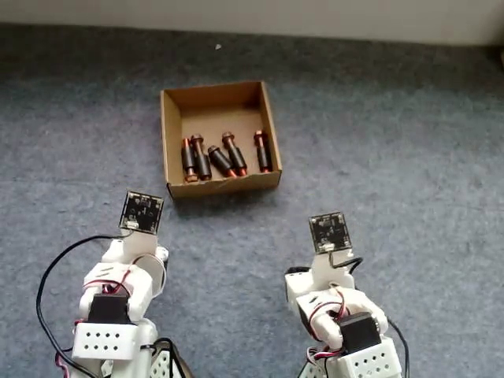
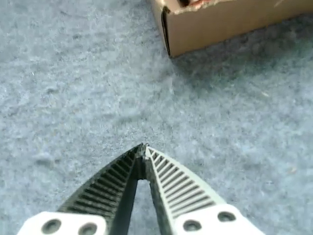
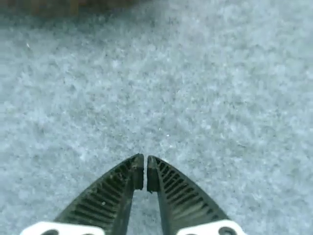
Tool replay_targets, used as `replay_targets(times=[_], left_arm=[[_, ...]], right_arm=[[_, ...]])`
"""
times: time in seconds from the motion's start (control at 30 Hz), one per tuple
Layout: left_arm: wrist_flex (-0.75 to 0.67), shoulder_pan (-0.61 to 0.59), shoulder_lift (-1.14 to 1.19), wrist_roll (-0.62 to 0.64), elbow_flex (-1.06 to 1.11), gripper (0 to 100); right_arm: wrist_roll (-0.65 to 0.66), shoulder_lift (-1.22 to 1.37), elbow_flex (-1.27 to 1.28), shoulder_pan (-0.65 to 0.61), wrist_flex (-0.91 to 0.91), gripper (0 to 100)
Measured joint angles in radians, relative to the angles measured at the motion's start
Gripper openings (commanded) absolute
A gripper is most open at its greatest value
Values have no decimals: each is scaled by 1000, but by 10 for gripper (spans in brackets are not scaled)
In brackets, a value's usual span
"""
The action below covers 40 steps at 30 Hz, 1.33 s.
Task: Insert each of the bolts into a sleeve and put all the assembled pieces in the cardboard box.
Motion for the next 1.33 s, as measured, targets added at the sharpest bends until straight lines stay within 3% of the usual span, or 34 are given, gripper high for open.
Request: replay_targets(times=[1.33], left_arm=[[29, 0, 0, 0, 0, 8]], right_arm=[[0, 0, 0, 0, 17, 5]])
